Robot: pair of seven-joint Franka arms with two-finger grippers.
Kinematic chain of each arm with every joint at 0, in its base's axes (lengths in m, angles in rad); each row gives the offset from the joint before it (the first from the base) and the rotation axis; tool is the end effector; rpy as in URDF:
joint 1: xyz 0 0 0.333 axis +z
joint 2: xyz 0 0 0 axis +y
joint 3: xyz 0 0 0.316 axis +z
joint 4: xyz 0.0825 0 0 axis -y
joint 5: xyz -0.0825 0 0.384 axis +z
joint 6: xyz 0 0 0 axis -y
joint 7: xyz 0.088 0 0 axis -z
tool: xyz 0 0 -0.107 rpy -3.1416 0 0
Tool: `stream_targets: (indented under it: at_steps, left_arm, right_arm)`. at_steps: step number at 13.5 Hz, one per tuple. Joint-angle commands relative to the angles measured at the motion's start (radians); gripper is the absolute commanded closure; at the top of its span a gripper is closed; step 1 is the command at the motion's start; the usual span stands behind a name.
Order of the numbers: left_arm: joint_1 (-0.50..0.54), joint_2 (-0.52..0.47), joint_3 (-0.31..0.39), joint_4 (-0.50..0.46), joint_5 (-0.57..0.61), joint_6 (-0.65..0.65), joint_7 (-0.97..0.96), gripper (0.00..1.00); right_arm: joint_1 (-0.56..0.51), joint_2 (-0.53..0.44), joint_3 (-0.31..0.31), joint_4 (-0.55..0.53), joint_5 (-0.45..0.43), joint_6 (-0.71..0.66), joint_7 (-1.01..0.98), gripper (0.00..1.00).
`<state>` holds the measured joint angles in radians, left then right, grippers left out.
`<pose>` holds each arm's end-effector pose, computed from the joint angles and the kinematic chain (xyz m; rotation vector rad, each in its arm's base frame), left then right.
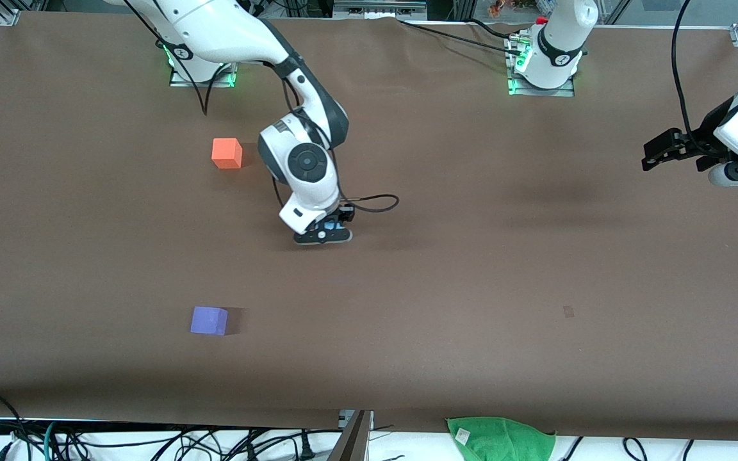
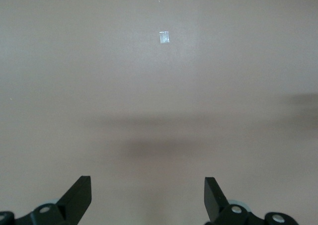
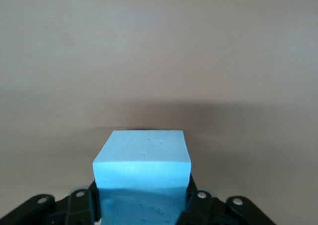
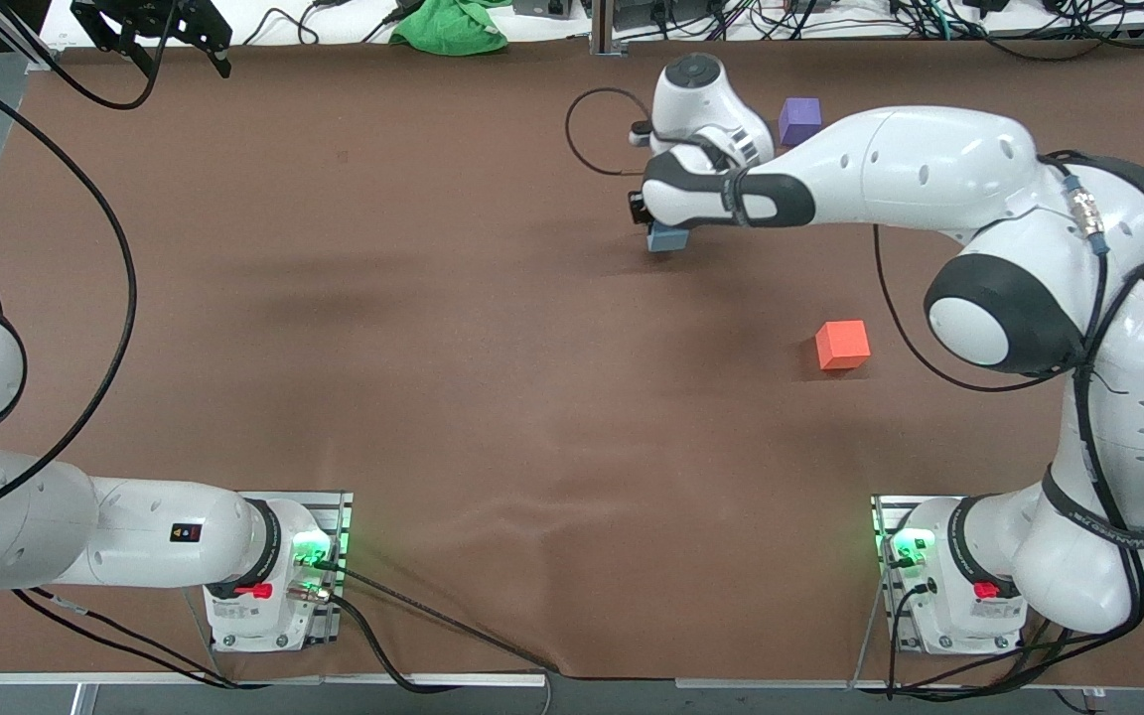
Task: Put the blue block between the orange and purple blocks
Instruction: 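Lift the light-blue cube with the right gripper, then carry the cube with the right gripper between the orange and purple cubes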
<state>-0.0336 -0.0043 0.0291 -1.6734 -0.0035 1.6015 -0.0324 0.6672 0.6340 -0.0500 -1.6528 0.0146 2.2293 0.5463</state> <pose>0.5519 -0.0028 0.5811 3.1371 0.0441 -0.1062 0.5515 0.3966 0.2375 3.0925 0.1091 -0.0575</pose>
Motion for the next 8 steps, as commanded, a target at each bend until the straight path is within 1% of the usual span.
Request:
stream_targets:
  at_steps: [1, 2, 3, 5, 6, 8]
  left_arm:
    - [0.006, 0.015, -0.005, 0.034, 0.020, -0.009, 0.009, 0.00]
    - [0.006, 0.015, -0.005, 0.034, 0.020, -0.009, 0.009, 0.00]
    - [0.006, 0.018, -0.005, 0.035, 0.020, -0.009, 0.009, 0.00]
    - [0.006, 0.021, -0.005, 0.035, 0.020, -0.009, 0.009, 0.00]
    - [0.006, 0.021, -0.005, 0.035, 0.020, -0.008, 0.009, 0.00]
    - [0.006, 0.021, -0.005, 0.035, 0.020, -0.008, 0.009, 0.00]
  right_arm:
    - [-0.038, -0.066, -0.091, -0.028, 0.010, -0.111, -0.173, 0.48]
    - [-0.056, -0.079, -0.123, -0.030, 0.010, -0.146, -0.225, 0.48]
    - [-0.086, -0.088, -0.134, -0.031, 0.010, -0.172, -0.261, 0.48]
    - [-0.168, -0.109, -0.134, -0.064, 0.011, -0.174, -0.334, 0.48]
    - [-0.197, -0.112, -0.134, -0.083, 0.027, -0.166, -0.360, 0.48]
    - [-0.236, -0.122, -0.136, -0.122, 0.108, -0.148, -0.381, 0.48]
